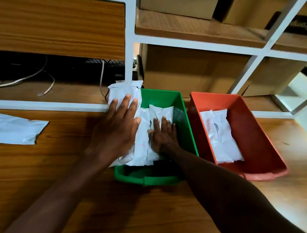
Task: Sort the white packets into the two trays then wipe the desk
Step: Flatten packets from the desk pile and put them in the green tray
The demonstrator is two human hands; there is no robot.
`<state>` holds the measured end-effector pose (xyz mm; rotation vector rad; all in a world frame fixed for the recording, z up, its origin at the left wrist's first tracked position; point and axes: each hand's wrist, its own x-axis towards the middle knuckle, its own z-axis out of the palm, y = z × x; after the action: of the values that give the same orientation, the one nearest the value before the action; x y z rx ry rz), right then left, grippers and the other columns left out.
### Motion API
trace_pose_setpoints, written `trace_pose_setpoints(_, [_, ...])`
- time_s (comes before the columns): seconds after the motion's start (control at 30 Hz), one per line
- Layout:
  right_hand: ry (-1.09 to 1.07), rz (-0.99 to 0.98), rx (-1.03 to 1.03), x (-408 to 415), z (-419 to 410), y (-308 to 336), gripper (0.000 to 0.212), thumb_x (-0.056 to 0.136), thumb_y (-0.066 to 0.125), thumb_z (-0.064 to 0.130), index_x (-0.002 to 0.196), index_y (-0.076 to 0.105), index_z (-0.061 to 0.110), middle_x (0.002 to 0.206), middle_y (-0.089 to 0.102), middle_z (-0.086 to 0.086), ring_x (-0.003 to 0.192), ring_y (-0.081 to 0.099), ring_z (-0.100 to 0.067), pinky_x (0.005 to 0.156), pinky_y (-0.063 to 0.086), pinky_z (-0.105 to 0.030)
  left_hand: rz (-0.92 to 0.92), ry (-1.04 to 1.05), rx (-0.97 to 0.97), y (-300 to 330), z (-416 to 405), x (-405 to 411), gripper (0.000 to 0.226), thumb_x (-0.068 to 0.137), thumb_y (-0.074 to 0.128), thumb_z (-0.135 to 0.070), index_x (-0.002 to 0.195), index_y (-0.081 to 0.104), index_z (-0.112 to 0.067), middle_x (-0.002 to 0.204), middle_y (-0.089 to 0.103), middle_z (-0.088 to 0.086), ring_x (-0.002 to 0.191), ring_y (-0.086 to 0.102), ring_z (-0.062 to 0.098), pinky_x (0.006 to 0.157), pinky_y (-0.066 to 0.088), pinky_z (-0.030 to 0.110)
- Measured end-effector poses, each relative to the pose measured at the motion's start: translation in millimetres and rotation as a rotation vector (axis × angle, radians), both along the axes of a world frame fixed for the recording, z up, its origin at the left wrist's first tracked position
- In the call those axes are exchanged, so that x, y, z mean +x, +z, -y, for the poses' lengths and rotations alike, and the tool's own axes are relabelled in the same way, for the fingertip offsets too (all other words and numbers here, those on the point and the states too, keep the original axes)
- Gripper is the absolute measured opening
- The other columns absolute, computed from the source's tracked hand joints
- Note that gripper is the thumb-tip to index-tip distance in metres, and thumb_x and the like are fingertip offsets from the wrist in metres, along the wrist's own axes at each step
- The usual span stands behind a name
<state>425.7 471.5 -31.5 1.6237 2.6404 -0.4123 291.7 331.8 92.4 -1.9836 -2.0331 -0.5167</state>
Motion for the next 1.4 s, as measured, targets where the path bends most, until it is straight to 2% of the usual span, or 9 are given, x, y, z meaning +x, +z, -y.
trace_pose_setpoints(0.3, [0.003,-0.172,-0.064,4,3,44,0.064,0.106,0.023,0.052,0.160,0.015,0.019,0.168,0.005,-0.016,0.156,0.004,-0.032,0.125,0.009,-0.047,-0.021,0.041,-0.128,-15,-8,-12,0.077,0.101,-0.010,-0.045,0.152,0.028,-0.002,0.159,0.028,0.020,0.150,0.020,0.034,0.121,0.017,0.050])
trace_pose_setpoints(0.4, [-0.005,-0.328,-0.005,22,16,72,0.058,0.107,0.027,0.049,0.154,0.034,0.015,0.163,0.024,-0.019,0.152,0.020,-0.033,0.121,0.025,-0.046,-0.039,0.044,-0.057,-8,-7,3,0.063,0.105,0.010,-0.036,0.147,0.038,0.001,0.154,0.036,0.023,0.146,0.029,0.035,0.119,0.024,0.051])
trace_pose_setpoints(0.53, [-0.013,-0.555,0.224,57,45,108,0.047,0.103,0.025,0.053,0.113,0.058,0.022,0.120,0.062,-0.006,0.112,0.059,-0.031,0.085,0.051,-0.043,-0.025,0.017,0.074,-3,-11,27,0.056,0.101,0.029,-0.032,0.142,0.046,0.001,0.147,0.047,0.023,0.139,0.039,0.034,0.116,0.033,0.052])
trace_pose_setpoints(0.7, [-0.114,-0.770,0.390,105,84,133,0.041,0.105,0.033,0.045,0.115,0.064,0.021,0.116,0.068,0.001,0.108,0.061,-0.021,0.082,0.047,-0.032,0.035,0.079,-0.098,-18,-35,51,0.064,0.102,0.015,-0.045,0.154,0.028,-0.011,0.161,0.025,0.015,0.148,0.025,0.038,0.117,0.025,0.052])
trace_pose_setpoints(0.83, [-0.155,-0.918,0.387,134,113,135,0.045,0.103,0.036,0.046,0.118,0.068,0.017,0.125,0.069,-0.004,0.119,0.062,-0.023,0.097,0.051,-0.044,-0.043,0.086,-0.110,-35,-59,72,0.057,0.102,0.028,-0.037,0.147,0.042,-0.005,0.153,0.039,0.022,0.138,0.040,0.043,0.113,0.034,0.053])
trace_pose_setpoints(0.9, [-0.159,-0.921,0.410,146,124,133,0.044,0.102,0.039,0.042,0.117,0.070,0.014,0.127,0.068,-0.006,0.122,0.061,-0.022,0.100,0.047,-0.035,-0.042,0.135,-0.173,-50,-72,72,0.058,0.100,0.027,-0.038,0.146,0.043,-0.007,0.152,0.041,0.020,0.136,0.041,0.044,0.112,0.036,0.053])
trace_pose_setpoints(1.07, [-0.144,-0.926,0.395,169,139,130,0.048,0.101,0.040,0.042,0.119,0.070,0.009,0.130,0.066,-0.008,0.124,0.059,-0.021,0.102,0.040,-0.024,-0.015,0.217,-0.472,-88,-92,52,0.064,0.101,0.014,-0.043,0.154,0.022,-0.008,0.163,0.017,0.018,0.146,0.021,0.043,0.118,0.018,0.054])
trace_pose_setpoints(1.2, [-0.130,-0.935,0.391,180,142,128,0.048,0.102,0.040,0.040,0.119,0.070,0.007,0.128,0.066,-0.010,0.124,0.059,-0.022,0.104,0.042,-0.029,0.053,0.291,-0.531,-104,-89,41,0.064,0.103,0.030,-0.043,0.157,0.008,-0.017,0.166,-0.001,0.006,0.150,0.004,0.040,0.120,0.011,0.054])
trace_pose_setpoints(1.4, [-0.117,-0.931,0.375,186,142,127,0.044,0.102,0.041,0.038,0.119,0.068,0.009,0.124,0.067,-0.008,0.121,0.055,-0.014,0.102,0.035,-0.013,0.139,0.267,-0.665,-105,-86,34,0.066,0.103,0.022,-0.050,0.158,-0.003,-0.024,0.165,-0.017,0.002,0.151,-0.013,0.036,0.120,-0.004,0.054])
